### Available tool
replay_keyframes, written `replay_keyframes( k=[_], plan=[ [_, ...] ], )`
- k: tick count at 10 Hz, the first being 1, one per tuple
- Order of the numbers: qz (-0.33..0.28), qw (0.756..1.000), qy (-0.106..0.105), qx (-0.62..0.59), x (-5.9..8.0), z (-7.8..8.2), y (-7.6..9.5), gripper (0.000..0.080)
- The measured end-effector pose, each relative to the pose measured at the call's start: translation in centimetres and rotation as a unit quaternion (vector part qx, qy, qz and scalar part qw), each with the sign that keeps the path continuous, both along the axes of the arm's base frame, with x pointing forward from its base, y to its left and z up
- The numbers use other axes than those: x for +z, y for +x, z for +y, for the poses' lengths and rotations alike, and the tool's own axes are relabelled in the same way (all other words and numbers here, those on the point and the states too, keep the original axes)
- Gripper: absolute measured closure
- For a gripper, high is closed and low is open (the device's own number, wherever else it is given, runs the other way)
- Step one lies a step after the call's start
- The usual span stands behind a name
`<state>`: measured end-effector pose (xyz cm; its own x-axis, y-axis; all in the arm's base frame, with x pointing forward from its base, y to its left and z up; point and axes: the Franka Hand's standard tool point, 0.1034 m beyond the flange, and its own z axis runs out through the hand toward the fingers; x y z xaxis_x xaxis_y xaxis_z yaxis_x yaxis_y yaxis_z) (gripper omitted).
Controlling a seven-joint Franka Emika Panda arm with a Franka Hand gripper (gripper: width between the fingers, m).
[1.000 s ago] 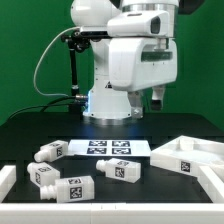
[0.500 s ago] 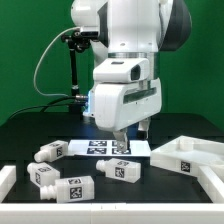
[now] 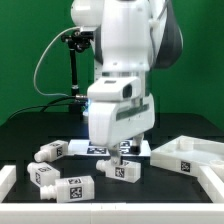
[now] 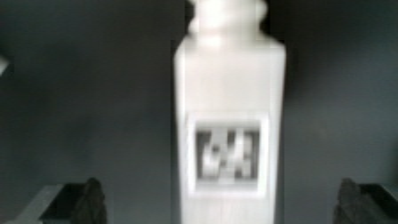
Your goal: Assemble one leg
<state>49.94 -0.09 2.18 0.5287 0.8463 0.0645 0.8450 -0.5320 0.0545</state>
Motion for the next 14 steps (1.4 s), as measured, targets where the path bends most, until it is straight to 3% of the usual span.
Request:
replay_keyframes(
  k=[1,2,4,5,6,7,9,11,13,14],
  plan=[
    [0.007,1.000,0.000,0.000,-0.8,-0.4,-0.3,0.0149],
    [0.004,1.000,0.000,0.000,-0.5,-0.3,-0.1,0.0149],
    [0.005,1.000,0.001,0.000,-0.6,-0.3,-0.2,0.0423],
    [0.005,1.000,0.001,0.000,-0.6,-0.3,-0.2,0.0423],
    [0.002,1.000,0.000,-0.001,-0.4,-0.4,-0.2,0.0521],
    [-0.002,1.000,-0.002,-0.022,0.0,-1.1,-1.1,0.0521],
    [-0.007,0.996,-0.002,-0.086,0.8,-2.1,-5.3,0.0521],
    [0.048,0.988,-0.003,-0.144,0.7,-4.1,-8.1,0.0521],
    [0.051,0.987,-0.002,-0.153,0.5,-4.7,-8.2,0.0521],
    [0.060,0.987,-0.003,-0.149,0.9,-4.9,-6.8,0.0521]
  ],
)
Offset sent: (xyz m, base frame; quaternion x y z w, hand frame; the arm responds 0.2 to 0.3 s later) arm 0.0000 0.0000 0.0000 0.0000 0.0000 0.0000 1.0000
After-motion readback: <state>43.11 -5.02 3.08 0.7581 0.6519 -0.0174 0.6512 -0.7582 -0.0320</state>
